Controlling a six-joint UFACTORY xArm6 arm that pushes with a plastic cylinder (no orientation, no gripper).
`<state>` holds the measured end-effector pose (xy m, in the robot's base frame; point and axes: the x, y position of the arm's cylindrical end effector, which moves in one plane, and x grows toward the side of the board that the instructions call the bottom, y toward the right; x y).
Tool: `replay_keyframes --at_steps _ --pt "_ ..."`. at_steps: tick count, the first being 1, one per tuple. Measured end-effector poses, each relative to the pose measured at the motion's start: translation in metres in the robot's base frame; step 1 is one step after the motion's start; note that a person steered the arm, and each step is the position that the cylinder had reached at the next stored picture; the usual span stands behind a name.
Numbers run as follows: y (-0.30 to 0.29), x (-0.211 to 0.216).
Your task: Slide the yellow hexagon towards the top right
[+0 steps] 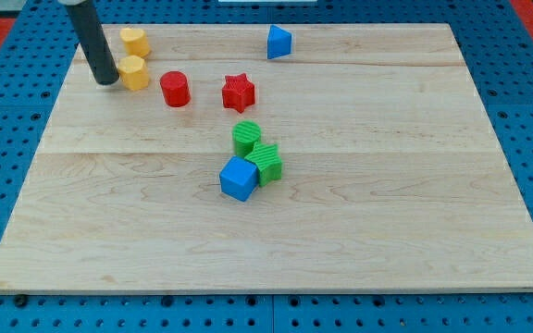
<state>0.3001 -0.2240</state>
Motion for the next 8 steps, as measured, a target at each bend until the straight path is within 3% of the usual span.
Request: replay_keyframes --at_steps 2,3,4,5,8 --pt "0.047 -0.004" --pt "0.011 -0.004" --pt "0.015 0.008" --pt "0.068 0.008" --pt "0.15 0.006"
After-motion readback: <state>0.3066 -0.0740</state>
